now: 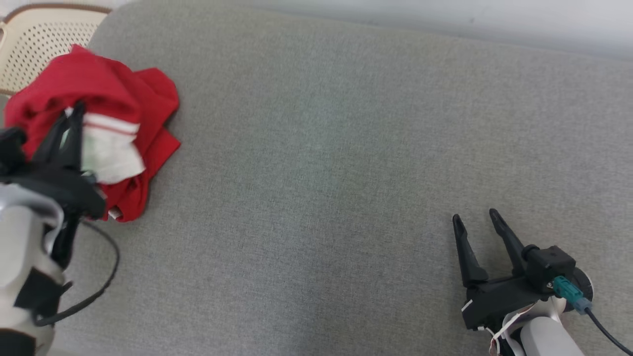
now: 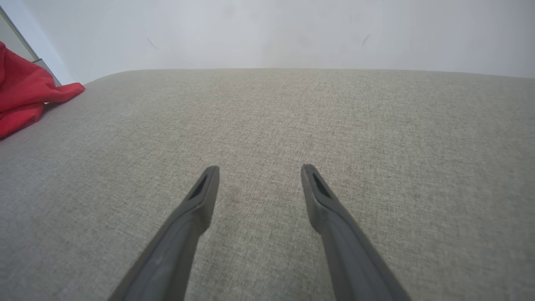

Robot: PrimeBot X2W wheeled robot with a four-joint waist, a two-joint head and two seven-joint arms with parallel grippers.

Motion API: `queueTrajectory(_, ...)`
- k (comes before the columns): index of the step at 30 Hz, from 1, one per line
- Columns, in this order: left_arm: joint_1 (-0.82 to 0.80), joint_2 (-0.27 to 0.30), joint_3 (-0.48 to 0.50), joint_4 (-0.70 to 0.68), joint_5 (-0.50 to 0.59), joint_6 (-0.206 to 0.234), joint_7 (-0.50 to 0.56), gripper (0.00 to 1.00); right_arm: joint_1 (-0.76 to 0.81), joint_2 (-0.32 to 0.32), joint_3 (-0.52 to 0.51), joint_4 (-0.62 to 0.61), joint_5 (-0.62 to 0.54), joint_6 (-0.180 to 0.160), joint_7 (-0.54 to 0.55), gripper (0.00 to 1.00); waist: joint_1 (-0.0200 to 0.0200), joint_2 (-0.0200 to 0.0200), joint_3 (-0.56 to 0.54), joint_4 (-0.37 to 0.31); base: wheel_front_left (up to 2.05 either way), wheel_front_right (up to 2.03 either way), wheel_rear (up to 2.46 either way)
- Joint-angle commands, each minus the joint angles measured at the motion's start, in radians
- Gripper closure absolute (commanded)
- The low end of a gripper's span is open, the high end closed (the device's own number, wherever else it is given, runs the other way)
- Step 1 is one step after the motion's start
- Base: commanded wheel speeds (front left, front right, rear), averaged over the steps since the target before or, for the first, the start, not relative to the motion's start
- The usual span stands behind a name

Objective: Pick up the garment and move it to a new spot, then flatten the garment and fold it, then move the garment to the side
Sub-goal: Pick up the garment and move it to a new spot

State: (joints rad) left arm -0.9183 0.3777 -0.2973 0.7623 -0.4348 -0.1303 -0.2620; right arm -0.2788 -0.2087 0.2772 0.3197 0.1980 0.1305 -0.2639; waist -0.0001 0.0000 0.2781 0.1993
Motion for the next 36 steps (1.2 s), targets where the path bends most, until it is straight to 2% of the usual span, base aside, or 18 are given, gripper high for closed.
queueTrajectory(1,-0.006,-0.005,-0.003,-0.028,0.009,0.001,-0.005,1.0,0.002,0.008,0.002,0.004,0.009,0.0,0.0,0.0,0.0001,0.0,-0.025,-0.013,0.0,0.0,0.0)
queueTrajectory(9,0.074,-0.114,-0.093,-0.205,0.001,0.001,-0.004,1.0,0.014,0.046,0.011,0.015,0.027,0.0,0.0,0.0,0.0001,0.0,-0.073,-0.076,0.0,0.0,0.0)
queueTrajectory(12,0.098,-0.145,-0.108,-0.226,-0.004,0.001,-0.004,1.0,0.015,0.057,0.008,0.015,0.031,0.0,0.0,0.0,0.0001,0.0,-0.077,-0.103,0.0,0.0,0.0)
queueTrajectory(17,0.15,-0.212,-0.184,-0.236,-0.014,0.001,-0.003,1.0,0.019,0.07,0.011,0.019,0.035,0.0,0.0,0.0,0.0001,0.0,-0.08,-0.188,0.0,0.0,0.0)
queueTrajectory(22,0.199,-0.26,-0.215,-0.232,-0.036,0.0,-0.003,1.0,0.02,0.075,0.025,0.026,0.042,0.0,0.0,0.0,0.0001,0.0,-0.087,-0.29,0.0,0.0,0.0)
queueTrajectory(30,0.233,-0.308,-0.314,-0.243,-0.056,0.0,-0.003,1.0,0.03,0.077,0.042,0.038,0.051,0.0,0.0,0.0,0.0001,0.0,-0.118,-0.431,0.0,0.0,0.0)
queueTrajectory(36,0.252,-0.322,-0.349,-0.254,-0.062,0.0,-0.003,1.0,0.038,0.081,0.063,0.043,0.059,0.0,0.0,0.0,0.0001,0.0,-0.132,-0.514,0.0,0.0,0.0)
